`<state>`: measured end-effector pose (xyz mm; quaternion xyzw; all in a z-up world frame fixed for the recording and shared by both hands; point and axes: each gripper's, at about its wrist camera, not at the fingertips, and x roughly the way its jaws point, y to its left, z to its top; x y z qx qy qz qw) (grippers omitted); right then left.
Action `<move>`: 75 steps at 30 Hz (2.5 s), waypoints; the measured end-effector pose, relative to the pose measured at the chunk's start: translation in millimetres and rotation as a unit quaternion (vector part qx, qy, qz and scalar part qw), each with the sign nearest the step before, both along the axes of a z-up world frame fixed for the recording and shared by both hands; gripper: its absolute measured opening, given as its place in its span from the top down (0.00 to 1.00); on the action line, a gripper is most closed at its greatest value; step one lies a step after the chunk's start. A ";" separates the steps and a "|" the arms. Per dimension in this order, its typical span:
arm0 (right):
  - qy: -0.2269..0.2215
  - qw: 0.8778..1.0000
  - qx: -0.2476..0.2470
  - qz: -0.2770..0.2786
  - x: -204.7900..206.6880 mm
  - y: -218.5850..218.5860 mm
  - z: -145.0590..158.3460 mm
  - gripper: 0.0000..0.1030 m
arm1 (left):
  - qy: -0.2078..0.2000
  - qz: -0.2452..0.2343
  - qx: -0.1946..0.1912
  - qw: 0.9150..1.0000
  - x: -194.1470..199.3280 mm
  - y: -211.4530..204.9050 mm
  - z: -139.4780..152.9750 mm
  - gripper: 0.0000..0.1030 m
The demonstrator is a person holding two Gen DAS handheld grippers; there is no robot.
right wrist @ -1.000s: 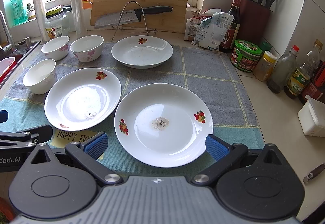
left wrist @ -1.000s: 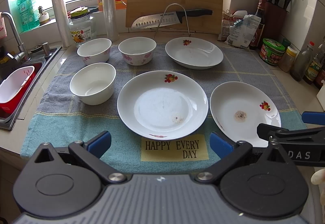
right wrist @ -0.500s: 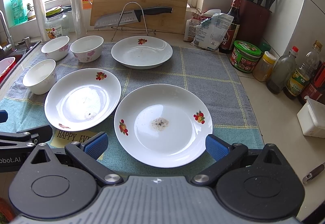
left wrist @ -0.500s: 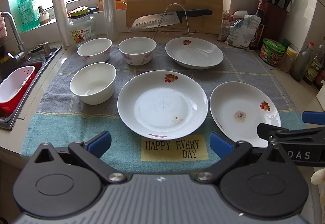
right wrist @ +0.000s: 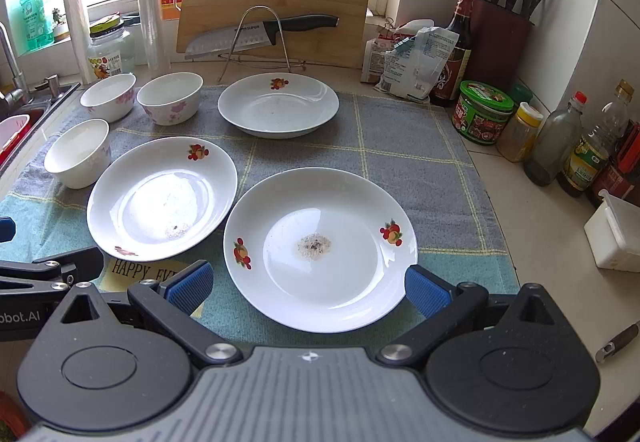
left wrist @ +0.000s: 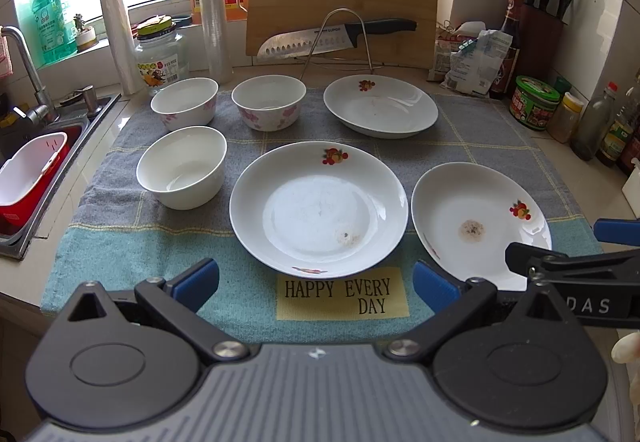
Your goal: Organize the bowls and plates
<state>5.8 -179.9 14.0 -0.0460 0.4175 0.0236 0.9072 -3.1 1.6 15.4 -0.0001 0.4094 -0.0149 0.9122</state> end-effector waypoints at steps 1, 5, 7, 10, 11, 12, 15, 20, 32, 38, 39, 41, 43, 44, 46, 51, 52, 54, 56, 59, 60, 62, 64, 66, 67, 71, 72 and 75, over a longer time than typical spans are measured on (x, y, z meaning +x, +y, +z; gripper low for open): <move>0.000 1.000 0.001 0.000 0.1 -0.2 -0.4 0.00 | 0.000 0.000 0.000 1.000 0.0 -0.1 0.0 0.01; -0.001 1.000 0.000 0.000 -0.1 0.3 -1.0 0.00 | 0.000 -0.002 0.001 1.000 -0.1 -0.6 -0.3 0.01; -0.004 1.000 -0.001 0.000 -0.8 1.0 -1.4 0.00 | -0.001 -0.002 0.001 1.000 -0.1 -0.9 -0.2 0.01; -0.007 1.000 0.001 0.001 -1.4 0.5 -1.8 0.00 | -0.003 -0.004 0.002 1.000 -0.2 -1.7 -0.1 0.01; -0.008 1.000 0.001 0.001 -1.5 0.3 -1.9 0.00 | -0.004 -0.006 0.003 1.000 -0.2 -2.1 -0.1 0.01; -0.010 1.000 0.000 0.003 -2.7 0.1 -2.1 0.00 | -0.005 -0.008 0.004 1.000 -0.5 -2.6 -0.3 0.01; -0.018 1.000 0.001 0.009 -4.5 -1.8 -1.7 0.00 | -0.012 -0.016 0.002 1.000 -2.3 -3.6 -0.1 0.01; -0.049 0.998 0.010 0.038 -7.7 -9.2 -3.8 0.00 | -0.028 -0.033 -0.008 0.999 -4.3 -5.9 2.0 0.01; -0.052 0.994 0.024 0.088 -10.2 -41.9 -35.0 0.00 | -0.031 -0.033 -0.018 0.999 -4.8 -5.8 -1.7 0.01; -0.010 0.994 0.054 0.090 -4.7 -55.7 -70.6 0.00 | -0.023 -0.029 -0.025 0.999 -4.5 -7.6 -4.7 0.01; -0.001 0.995 0.053 0.090 -1.3 -56.5 -77.3 0.00 | -0.023 -0.028 -0.025 0.999 -4.8 -7.7 -4.7 0.01; 0.006 0.995 0.047 0.093 2.4 -56.9 -87.9 0.00 | -0.023 -0.026 -0.025 0.999 -5.1 -7.8 -4.6 0.01; 0.015 0.995 0.040 0.093 8.1 -57.9 -96.6 0.00 | -0.021 -0.022 -0.022 0.999 -5.2 -8.1 -4.6 0.01; 0.017 0.995 0.040 0.092 10.6 -58.7 -99.6 0.00 | -0.020 -0.021 -0.022 0.999 -5.6 -7.9 -4.4 0.01; 0.023 0.995 0.042 0.091 16.7 -62.9 -105.9 0.00 | -0.021 -0.016 -0.021 0.999 -6.3 -7.3 -3.5 0.01; 0.017 0.995 0.045 0.093 27.4 -66.4 -111.3 0.00 | -0.016 0.000 -0.017 1.000 -5.6 -4.3 -4.8 0.01; 0.016 0.994 0.045 0.096 28.5 -66.0 -111.8 0.00 | -0.015 0.002 -0.016 1.000 -5.4 -4.1 -5.1 0.01; 0.011 0.994 0.040 0.105 30.6 -63.9 -112.6 0.00 | -0.013 0.008 -0.013 1.000 -5.0 -3.5 -6.0 0.01; 0.005 0.993 0.027 0.116 31.0 -60.5 -114.5 0.00 | -0.011 0.012 -0.010 1.000 -4.3 -3.4 -6.9 0.01; -0.002 0.991 0.025 0.130 30.1 -60.0 -115.1 0.00 | -0.009 0.017 -0.008 1.000 -2.5 -4.2 -8.7 0.01; -0.006 0.991 0.025 0.133 29.5 -60.6 -115.5 0.00 | -0.008 0.019 -0.009 1.000 -1.6 -5.0 -9.1 0.01; -0.013 0.990 0.027 0.135 28.8 -61.7 -116.2 0.00 | -0.006 0.018 -0.008 1.000 0.2 -6.8 -10.1 0.01; -0.015 0.990 0.028 0.135 29.5 -61.6 -116.1 0.00 | -0.007 0.014 -0.006 1.000 2.4 -9.8 -10.8 0.01; -0.020 0.990 0.030 0.136 29.4 -62.3 -116.6 0.00 | -0.011 0.007 -0.006 1.000 4.9 -12.5 -11.0 0.01; -0.025 0.990 0.031 0.138 28.5 -63.2 -117.4 0.00 | -0.013 0.003 -0.007 1.000 6.5 -14.1 -11.2 0.01; -0.039 0.987 0.035 0.149 26.1 -66.4 -119.4 0.00 | -0.017 -0.023 -0.014 1.000 16.9 -20.9 -12.1 0.01; -0.039 0.987 0.036 0.154 26.7 -67.5 -119.3 0.00 | -0.017 -0.028 -0.016 0.999 20.4 -22.7 -12.4 0.01; -0.047 0.985 0.038 0.164 25.3 -69.9 -120.3 0.00 | -0.022 -0.059 -0.041 0.997 32.6 -26.9 -12.8 0.01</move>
